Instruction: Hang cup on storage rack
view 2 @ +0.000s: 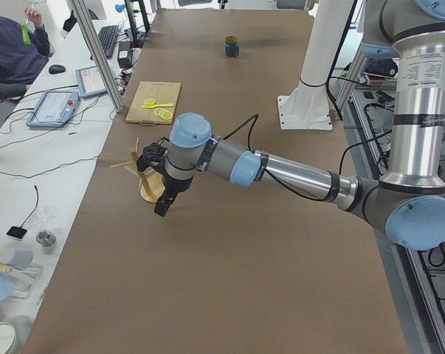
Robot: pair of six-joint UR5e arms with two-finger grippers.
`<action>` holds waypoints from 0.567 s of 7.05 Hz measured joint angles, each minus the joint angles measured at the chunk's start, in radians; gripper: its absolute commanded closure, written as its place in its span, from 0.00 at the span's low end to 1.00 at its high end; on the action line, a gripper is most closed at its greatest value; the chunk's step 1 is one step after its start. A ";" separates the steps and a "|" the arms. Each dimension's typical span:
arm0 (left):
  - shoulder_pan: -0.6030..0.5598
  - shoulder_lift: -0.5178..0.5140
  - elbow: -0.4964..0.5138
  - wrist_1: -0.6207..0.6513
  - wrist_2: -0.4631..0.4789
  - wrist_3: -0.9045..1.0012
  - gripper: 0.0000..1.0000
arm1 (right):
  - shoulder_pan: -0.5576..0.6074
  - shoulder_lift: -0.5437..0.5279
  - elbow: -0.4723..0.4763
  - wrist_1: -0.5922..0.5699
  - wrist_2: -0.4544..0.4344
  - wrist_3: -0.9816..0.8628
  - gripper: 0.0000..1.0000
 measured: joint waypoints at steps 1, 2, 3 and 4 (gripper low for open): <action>0.000 0.003 0.000 -0.007 0.000 -0.003 0.01 | -0.072 0.002 0.001 0.011 -0.013 0.044 0.00; 0.001 0.004 0.000 -0.010 0.000 -0.006 0.01 | -0.138 0.002 0.002 0.022 -0.031 0.067 0.00; 0.001 0.005 0.000 -0.011 0.000 -0.007 0.01 | -0.191 0.001 0.001 0.029 -0.057 0.076 0.00; 0.000 0.005 0.000 -0.011 0.000 -0.007 0.01 | -0.234 0.000 0.000 0.031 -0.085 0.079 0.00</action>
